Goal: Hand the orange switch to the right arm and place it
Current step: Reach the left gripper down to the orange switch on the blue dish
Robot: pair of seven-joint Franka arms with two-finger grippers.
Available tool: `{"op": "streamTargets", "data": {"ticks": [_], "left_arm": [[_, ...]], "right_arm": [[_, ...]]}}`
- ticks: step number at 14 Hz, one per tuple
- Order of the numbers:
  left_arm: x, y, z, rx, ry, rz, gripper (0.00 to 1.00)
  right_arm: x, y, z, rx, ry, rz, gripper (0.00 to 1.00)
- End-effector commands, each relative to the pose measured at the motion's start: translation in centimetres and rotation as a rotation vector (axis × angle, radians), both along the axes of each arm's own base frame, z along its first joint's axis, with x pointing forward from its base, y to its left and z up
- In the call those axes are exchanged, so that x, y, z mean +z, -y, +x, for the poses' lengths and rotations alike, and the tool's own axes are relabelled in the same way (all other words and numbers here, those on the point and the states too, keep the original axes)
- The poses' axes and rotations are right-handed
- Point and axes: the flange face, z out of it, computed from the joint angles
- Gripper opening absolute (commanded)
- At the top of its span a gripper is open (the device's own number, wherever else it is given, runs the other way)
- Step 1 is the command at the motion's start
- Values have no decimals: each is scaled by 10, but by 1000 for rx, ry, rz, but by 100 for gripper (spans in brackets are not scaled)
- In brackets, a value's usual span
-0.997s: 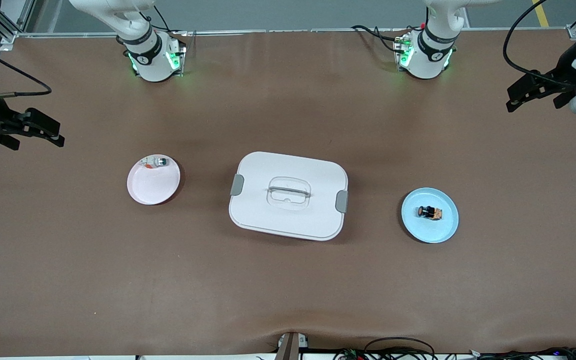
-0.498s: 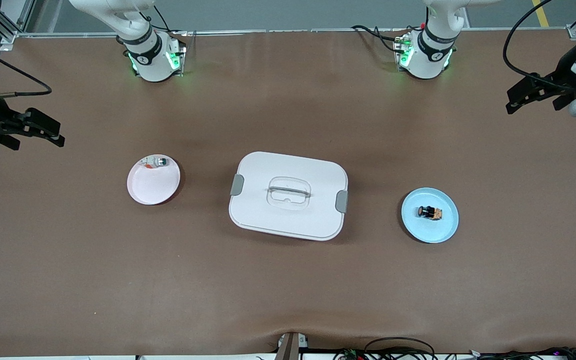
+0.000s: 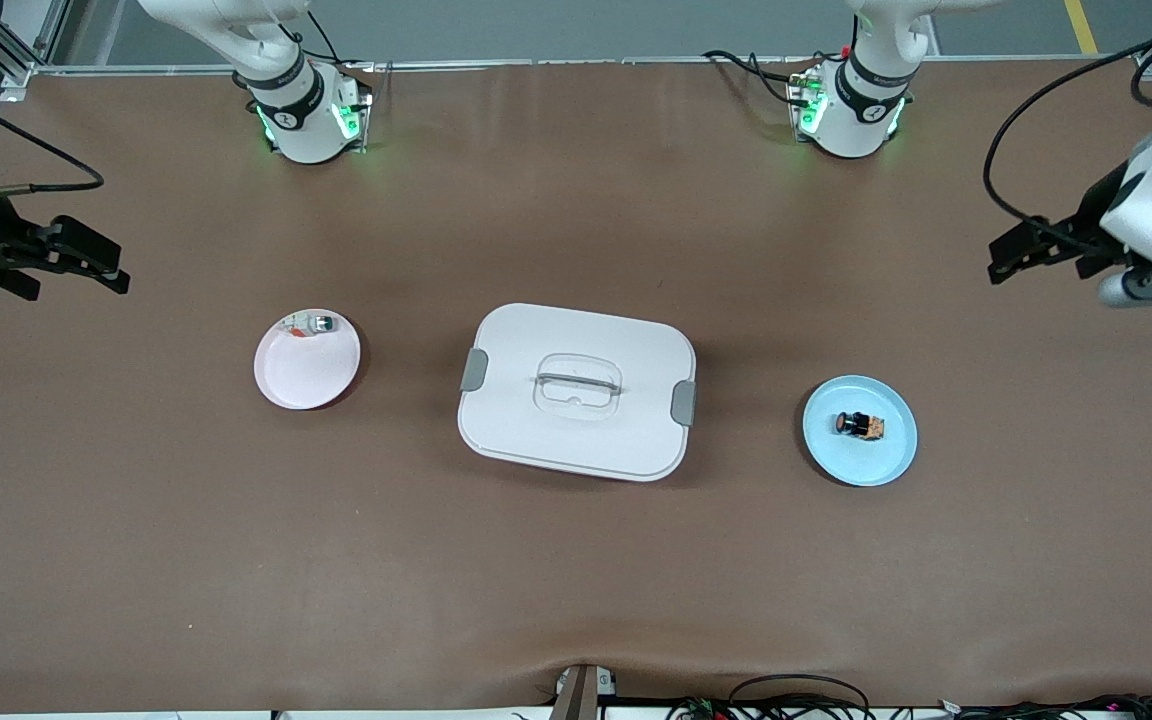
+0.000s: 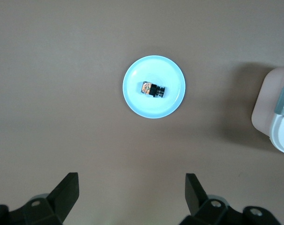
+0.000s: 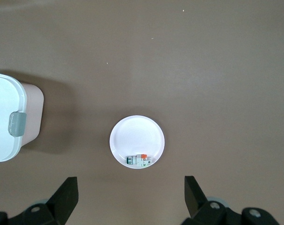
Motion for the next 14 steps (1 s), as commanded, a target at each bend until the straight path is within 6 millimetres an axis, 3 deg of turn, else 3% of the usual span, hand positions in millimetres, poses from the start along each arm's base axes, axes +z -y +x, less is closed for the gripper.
{"op": "streamTargets", "data": {"ticks": [1,10,14], "left_arm": [[-34,5,5,-22,22,-2,100],[-169,15,20,-119,78,-1,100],[-214,24,27,-164,86,20,100]], "right_arm": [[6,2,-5,-8,6,0,100],[5,1,-6,-7,4,1,100],[5,3,-6,-10,3,1,100]]}}
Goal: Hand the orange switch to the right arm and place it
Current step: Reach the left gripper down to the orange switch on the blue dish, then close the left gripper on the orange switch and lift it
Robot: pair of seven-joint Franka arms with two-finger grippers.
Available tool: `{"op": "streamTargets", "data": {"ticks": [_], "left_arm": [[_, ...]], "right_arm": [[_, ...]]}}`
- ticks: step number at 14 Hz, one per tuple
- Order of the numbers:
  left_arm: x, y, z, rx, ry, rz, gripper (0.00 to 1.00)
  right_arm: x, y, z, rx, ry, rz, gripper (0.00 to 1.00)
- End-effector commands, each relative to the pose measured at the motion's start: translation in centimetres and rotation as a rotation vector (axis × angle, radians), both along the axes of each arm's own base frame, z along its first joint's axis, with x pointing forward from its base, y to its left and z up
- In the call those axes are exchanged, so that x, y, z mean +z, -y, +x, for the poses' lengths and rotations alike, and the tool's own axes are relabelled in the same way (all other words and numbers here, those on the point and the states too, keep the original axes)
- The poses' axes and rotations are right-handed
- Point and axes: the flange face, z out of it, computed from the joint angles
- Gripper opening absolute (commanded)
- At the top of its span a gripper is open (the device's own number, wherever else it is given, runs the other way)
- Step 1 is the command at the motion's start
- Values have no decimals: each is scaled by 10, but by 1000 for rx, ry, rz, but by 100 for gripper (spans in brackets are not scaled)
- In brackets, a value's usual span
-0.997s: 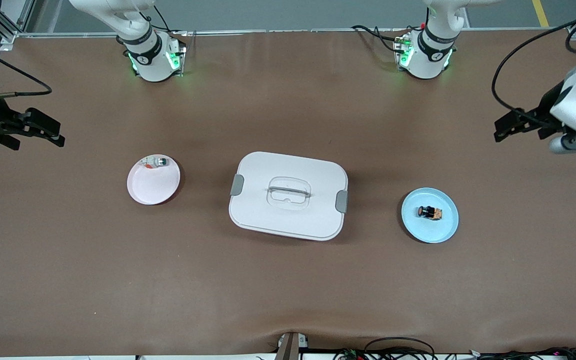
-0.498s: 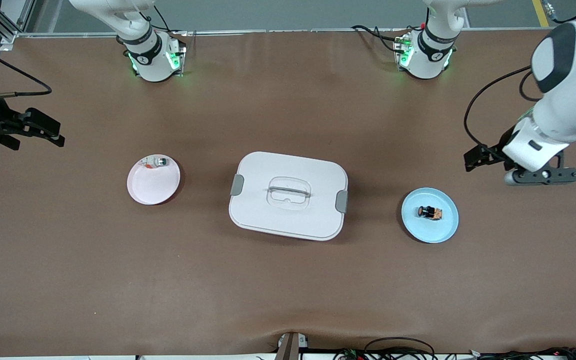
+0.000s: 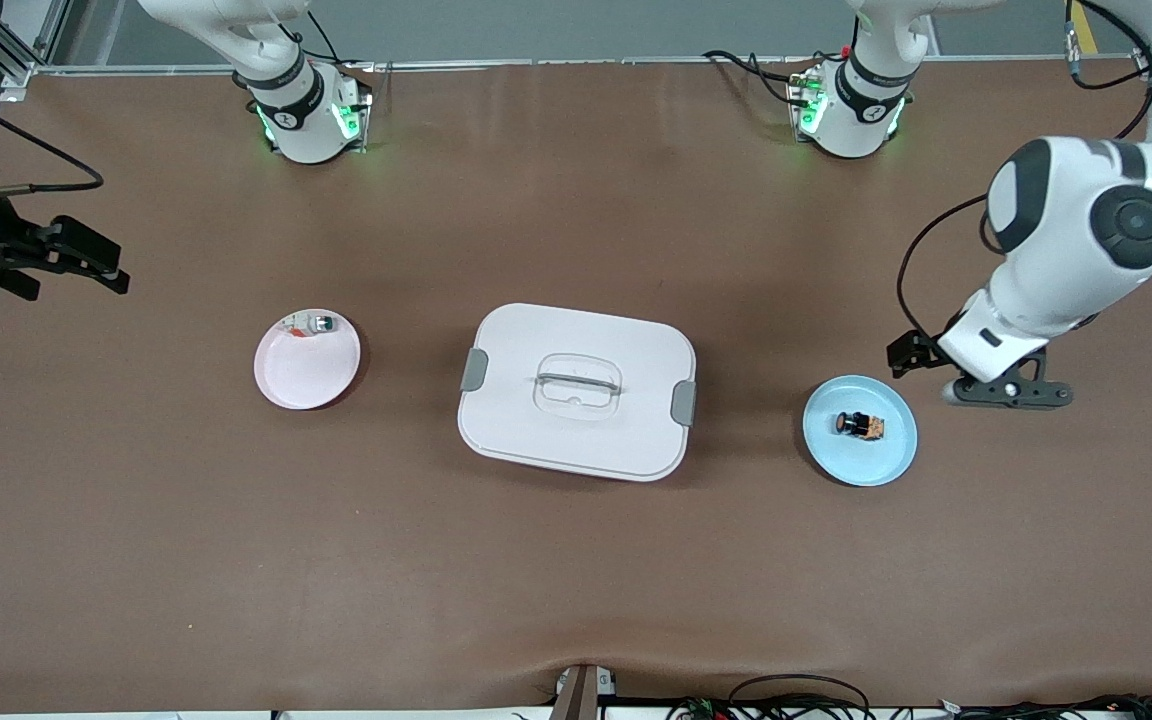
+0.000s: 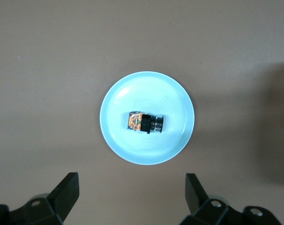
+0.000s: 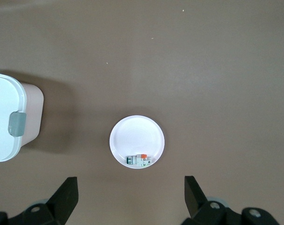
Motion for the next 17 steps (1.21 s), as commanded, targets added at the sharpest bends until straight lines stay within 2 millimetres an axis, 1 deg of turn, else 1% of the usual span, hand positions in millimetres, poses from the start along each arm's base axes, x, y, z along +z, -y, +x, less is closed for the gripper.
{"op": "streamTargets", "data": {"ticks": [1,3,6,9,13,15,17], "left_arm": [[-26,4,4,-31,15,10,100],[-51,4,10,-67,35,36,100],[-89,6,16,-76,42,18,100],[-121,4,21,-76,46,2,100],[-145,1,25,-96,46,-10,100],[-158,-5,26,-99,43,-15,100],[-172,-4,25,-100,40,-21,100]], "right_arm": [[5,3,-5,-9,2,1,100],[4,3,-5,-9,2,1,100],[5,3,-5,-11,2,3,100],[4,3,-5,-11,-1,2,100],[4,2,-5,-9,-1,2,100],[3,4,-5,-12,-4,2,100],[3,4,-5,-12,-4,2,100]]}}
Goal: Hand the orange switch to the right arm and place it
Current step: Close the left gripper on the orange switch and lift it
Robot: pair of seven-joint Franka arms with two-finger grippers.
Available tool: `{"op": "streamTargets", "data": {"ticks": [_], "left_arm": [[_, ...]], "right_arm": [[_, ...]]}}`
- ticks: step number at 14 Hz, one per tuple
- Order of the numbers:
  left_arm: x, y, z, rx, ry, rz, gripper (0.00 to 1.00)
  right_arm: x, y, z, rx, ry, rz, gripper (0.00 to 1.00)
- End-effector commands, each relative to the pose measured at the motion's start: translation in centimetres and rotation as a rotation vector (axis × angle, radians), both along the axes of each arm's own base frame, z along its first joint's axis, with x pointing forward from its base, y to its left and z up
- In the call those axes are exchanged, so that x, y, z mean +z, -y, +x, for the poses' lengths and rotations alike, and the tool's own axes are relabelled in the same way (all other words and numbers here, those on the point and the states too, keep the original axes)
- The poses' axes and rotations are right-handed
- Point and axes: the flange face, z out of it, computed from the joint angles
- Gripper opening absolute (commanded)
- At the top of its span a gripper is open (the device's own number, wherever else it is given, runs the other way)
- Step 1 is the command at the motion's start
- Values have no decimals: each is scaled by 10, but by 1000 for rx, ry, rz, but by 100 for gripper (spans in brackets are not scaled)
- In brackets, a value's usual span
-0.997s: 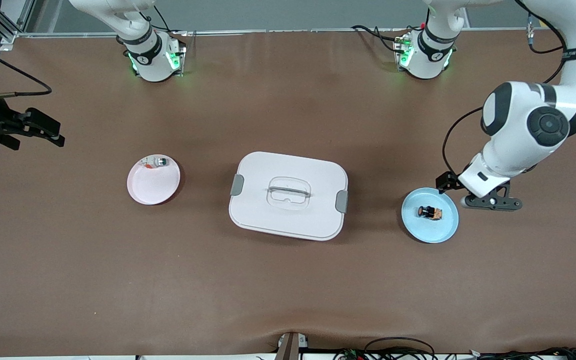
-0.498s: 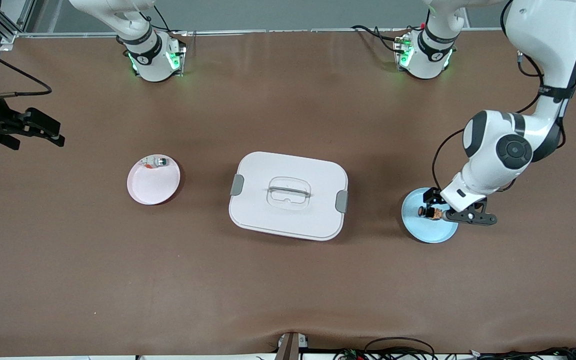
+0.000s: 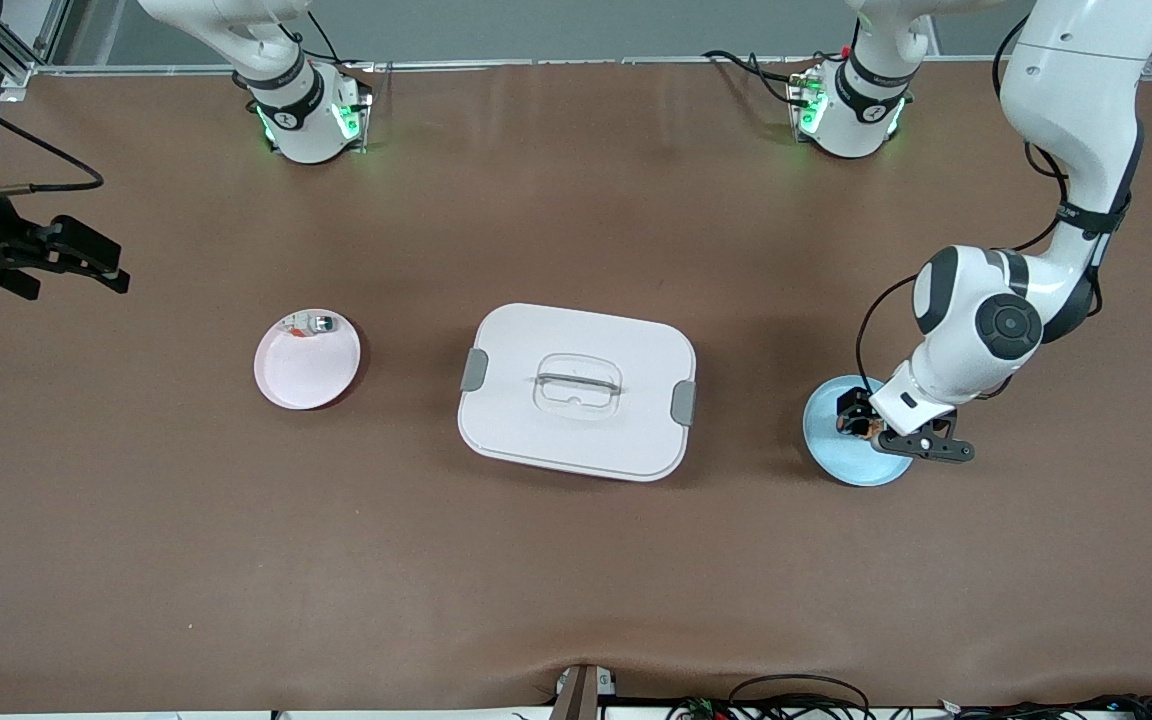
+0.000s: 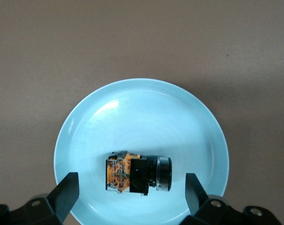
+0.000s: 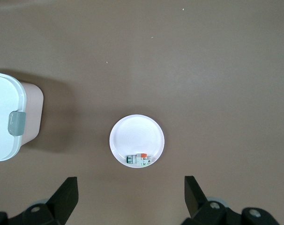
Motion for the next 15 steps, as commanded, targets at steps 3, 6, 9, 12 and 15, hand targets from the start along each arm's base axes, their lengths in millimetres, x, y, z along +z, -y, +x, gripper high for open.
{"op": "streamTargets", "data": {"ticks": [3,6,9,12,15], "left_arm": [[-27,-8,3,-9,3,-4,100],[-31,-6,0,-14,-6,-5,100],[-38,-5,-3,-16,-20,-5,100],[-44,-3,-4,-21,-29,-6,91],[-48,-1,-5,-39,-35,-6,76]], "right_arm": [[3,3,-5,-10,0,2,100],[3,2,-5,-9,1,3,100],[3,2,-5,-7,1,-1,100],[4,2,-5,-6,3,0,100],[4,1,-5,-6,3,1,100]]}}
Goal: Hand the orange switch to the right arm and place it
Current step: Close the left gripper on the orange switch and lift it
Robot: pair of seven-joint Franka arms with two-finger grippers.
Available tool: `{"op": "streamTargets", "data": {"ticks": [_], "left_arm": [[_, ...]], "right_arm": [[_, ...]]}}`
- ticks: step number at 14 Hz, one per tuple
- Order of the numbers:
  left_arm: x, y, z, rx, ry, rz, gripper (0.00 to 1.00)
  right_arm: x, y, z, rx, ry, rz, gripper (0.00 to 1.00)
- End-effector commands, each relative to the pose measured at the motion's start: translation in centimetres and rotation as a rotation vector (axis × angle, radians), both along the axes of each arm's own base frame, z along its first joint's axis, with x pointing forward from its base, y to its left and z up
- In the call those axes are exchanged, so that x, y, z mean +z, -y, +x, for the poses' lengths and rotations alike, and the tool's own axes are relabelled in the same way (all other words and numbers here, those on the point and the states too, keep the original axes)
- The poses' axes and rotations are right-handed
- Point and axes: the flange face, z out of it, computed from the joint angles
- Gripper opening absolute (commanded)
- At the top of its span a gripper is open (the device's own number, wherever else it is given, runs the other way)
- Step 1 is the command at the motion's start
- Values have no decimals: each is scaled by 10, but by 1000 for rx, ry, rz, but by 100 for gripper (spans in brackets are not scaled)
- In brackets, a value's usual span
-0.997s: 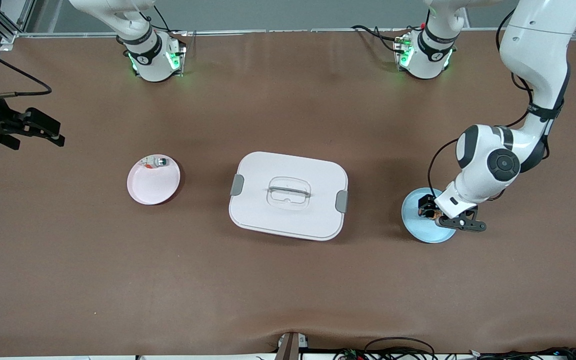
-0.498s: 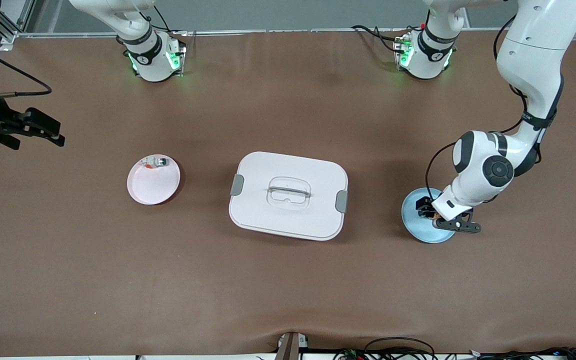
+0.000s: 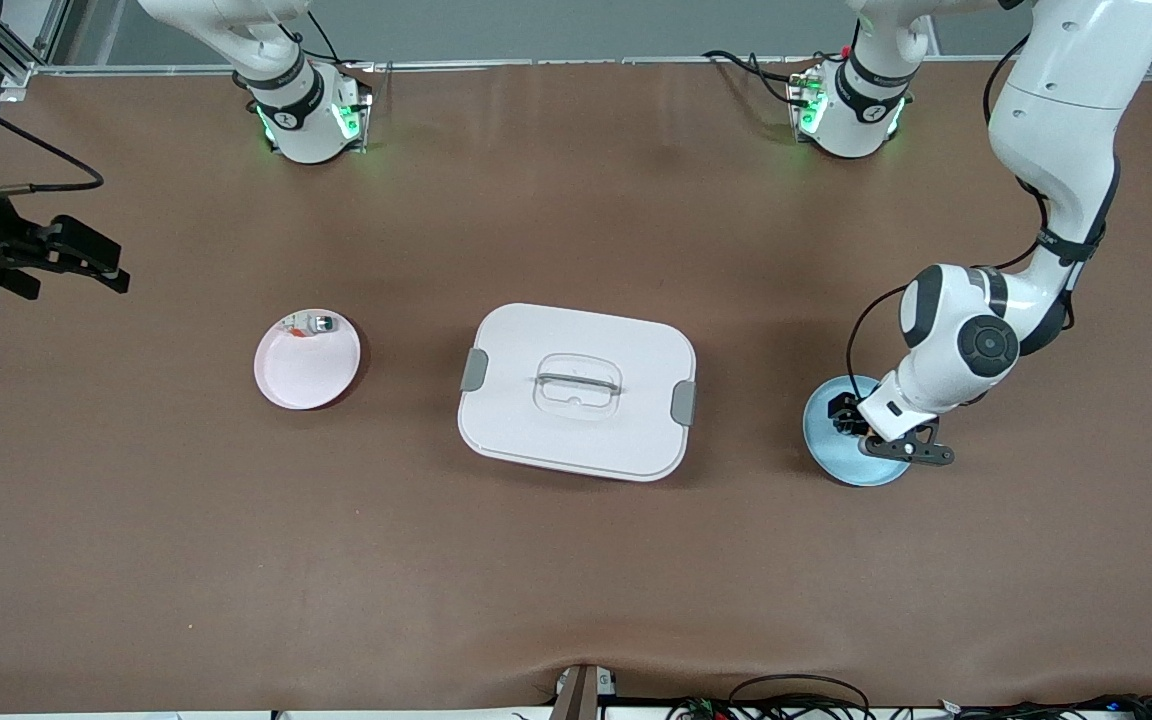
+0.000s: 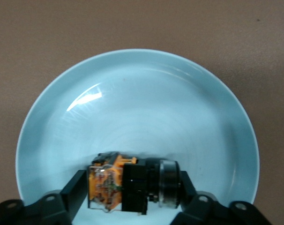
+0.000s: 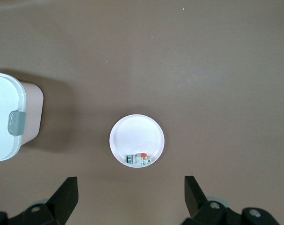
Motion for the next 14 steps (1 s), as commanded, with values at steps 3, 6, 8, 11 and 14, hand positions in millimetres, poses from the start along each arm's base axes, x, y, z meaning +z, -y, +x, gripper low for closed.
{"op": "streamTargets", "data": {"ticks": [3,6,8,11,14], "left_arm": [[6,-2,4,-69,20,8,29],[31,-1,8,-65,46,12,0],[56,-2,10,-54,36,19,0],[99,8,11,-54,74,23,0],[132,25,9,-20,101,14,0]], "right_arm": [[4,2,-5,-4,5,1,100],[4,3,-4,0,4,3,100],[4,3,-4,-1,5,3,100],[4,3,-4,-11,3,10,100],[4,4,-4,-16,3,12,100]]}}
